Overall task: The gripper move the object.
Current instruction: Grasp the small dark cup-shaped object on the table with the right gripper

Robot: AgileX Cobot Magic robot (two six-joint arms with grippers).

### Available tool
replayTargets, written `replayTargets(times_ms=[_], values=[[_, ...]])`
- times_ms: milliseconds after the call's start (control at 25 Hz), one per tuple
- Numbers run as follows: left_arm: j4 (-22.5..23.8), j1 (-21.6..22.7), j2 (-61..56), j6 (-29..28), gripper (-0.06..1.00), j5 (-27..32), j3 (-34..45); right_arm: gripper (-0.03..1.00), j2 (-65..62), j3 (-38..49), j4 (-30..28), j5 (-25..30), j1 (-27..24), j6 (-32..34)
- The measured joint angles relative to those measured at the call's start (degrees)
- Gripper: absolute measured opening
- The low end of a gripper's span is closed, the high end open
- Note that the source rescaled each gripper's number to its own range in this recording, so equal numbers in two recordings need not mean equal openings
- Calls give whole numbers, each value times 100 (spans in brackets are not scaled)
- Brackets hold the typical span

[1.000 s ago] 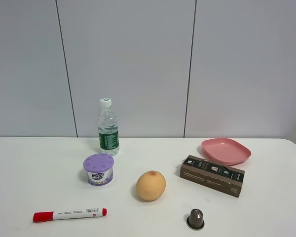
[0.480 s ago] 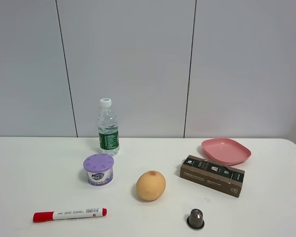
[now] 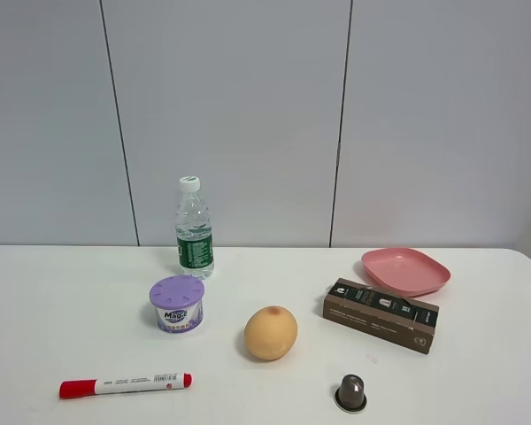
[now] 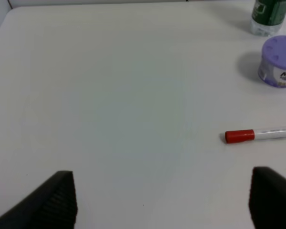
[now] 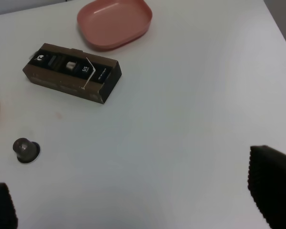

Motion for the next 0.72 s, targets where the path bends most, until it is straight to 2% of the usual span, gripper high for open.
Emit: replayTargets(times_ms=[480,720], values=[[0,0,0,0,100,0,0,100,93,-51,214,13,0,0],[0,0,0,0,100,0,0,100,1642,-1104,191,15,0,-463]])
